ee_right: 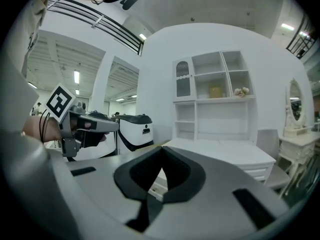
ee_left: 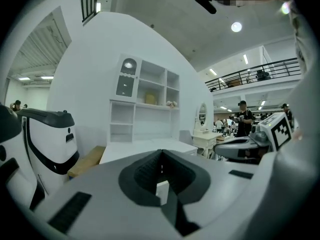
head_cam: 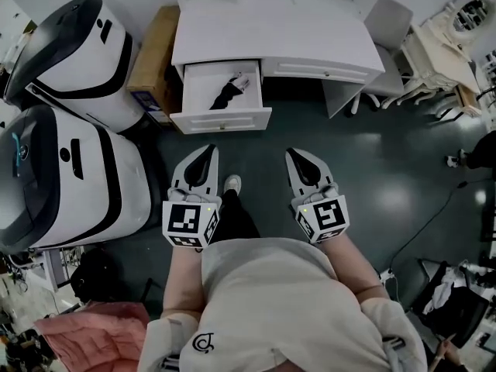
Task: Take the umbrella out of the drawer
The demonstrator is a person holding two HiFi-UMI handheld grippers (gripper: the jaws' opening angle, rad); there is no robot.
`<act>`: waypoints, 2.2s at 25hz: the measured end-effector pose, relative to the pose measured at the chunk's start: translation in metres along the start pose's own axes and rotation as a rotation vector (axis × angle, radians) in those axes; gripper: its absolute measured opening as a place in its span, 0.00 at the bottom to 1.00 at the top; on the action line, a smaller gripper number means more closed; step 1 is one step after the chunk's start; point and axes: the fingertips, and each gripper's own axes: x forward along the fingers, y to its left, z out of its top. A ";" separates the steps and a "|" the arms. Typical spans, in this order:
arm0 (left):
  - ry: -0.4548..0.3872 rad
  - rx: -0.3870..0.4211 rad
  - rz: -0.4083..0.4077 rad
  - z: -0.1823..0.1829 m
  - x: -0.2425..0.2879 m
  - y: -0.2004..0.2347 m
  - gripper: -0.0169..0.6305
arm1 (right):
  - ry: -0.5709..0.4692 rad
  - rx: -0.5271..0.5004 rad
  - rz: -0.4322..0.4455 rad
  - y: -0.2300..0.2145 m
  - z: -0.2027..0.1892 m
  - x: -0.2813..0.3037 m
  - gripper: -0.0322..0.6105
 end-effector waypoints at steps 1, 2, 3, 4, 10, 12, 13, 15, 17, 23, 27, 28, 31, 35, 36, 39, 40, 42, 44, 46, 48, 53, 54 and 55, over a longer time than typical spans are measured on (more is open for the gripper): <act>0.003 -0.003 -0.005 0.003 0.014 0.012 0.05 | 0.011 0.003 -0.004 -0.004 0.001 0.016 0.06; 0.006 -0.007 -0.010 0.006 0.028 0.026 0.05 | 0.023 0.007 -0.006 -0.008 0.001 0.033 0.06; 0.010 -0.011 -0.015 0.010 0.041 0.040 0.05 | 0.033 0.006 -0.008 -0.012 0.004 0.049 0.06; 0.012 -0.016 -0.022 0.014 0.056 0.053 0.05 | 0.038 -0.001 -0.012 -0.015 0.009 0.066 0.06; 0.039 0.013 -0.067 0.030 0.139 0.125 0.05 | 0.060 0.020 -0.064 -0.043 0.023 0.164 0.06; 0.060 0.003 -0.097 0.027 0.160 0.140 0.05 | 0.063 0.030 -0.077 -0.048 0.026 0.189 0.06; 0.065 -0.005 -0.113 0.026 0.170 0.145 0.05 | 0.063 0.031 -0.081 -0.051 0.028 0.199 0.06; 0.068 -0.018 -0.137 0.025 0.187 0.155 0.05 | 0.064 0.042 -0.084 -0.056 0.029 0.218 0.06; 0.074 -0.026 -0.152 0.020 0.201 0.161 0.05 | 0.067 0.057 -0.069 -0.059 0.028 0.233 0.06; 0.134 -0.041 -0.197 -0.018 0.237 0.166 0.05 | 0.093 0.096 -0.027 -0.074 0.012 0.265 0.06; 0.149 -0.038 -0.236 -0.042 0.268 0.164 0.05 | 0.089 0.087 -0.007 -0.092 0.002 0.288 0.06; 0.161 -0.030 -0.240 -0.050 0.277 0.164 0.05 | 0.088 0.076 0.001 -0.096 -0.001 0.293 0.06; 0.216 -0.030 -0.246 -0.078 0.300 0.162 0.05 | 0.102 0.069 0.054 -0.105 -0.013 0.308 0.06; 0.302 -0.035 -0.269 -0.122 0.329 0.162 0.05 | 0.102 0.075 0.125 -0.117 -0.028 0.328 0.06; 0.334 -0.034 -0.272 -0.135 0.337 0.165 0.05 | 0.098 0.079 0.136 -0.120 -0.032 0.334 0.06; 0.441 -0.047 -0.264 -0.177 0.353 0.175 0.05 | 0.107 0.095 0.162 -0.126 -0.046 0.351 0.06; 0.477 -0.052 -0.263 -0.191 0.356 0.177 0.05 | 0.116 0.100 0.169 -0.128 -0.051 0.354 0.06; 0.550 -0.059 -0.273 -0.215 0.362 0.177 0.09 | 0.138 0.108 0.180 -0.130 -0.063 0.360 0.06; 0.619 -0.070 -0.297 -0.238 0.367 0.175 0.23 | 0.167 0.108 0.188 -0.132 -0.075 0.365 0.06; 0.680 -0.072 -0.317 -0.259 0.373 0.174 0.35 | 0.193 0.102 0.194 -0.132 -0.087 0.372 0.06; 0.739 -0.052 -0.333 -0.277 0.378 0.172 0.42 | 0.205 0.109 0.199 -0.134 -0.094 0.377 0.06; 0.846 -0.016 -0.339 -0.312 0.396 0.169 0.56 | 0.219 0.137 0.193 -0.141 -0.109 0.386 0.06; 0.865 -0.015 -0.338 -0.319 0.399 0.168 0.58 | 0.225 0.141 0.191 -0.142 -0.112 0.387 0.06; 0.884 -0.012 -0.338 -0.324 0.403 0.167 0.59 | 0.231 0.145 0.190 -0.144 -0.116 0.389 0.06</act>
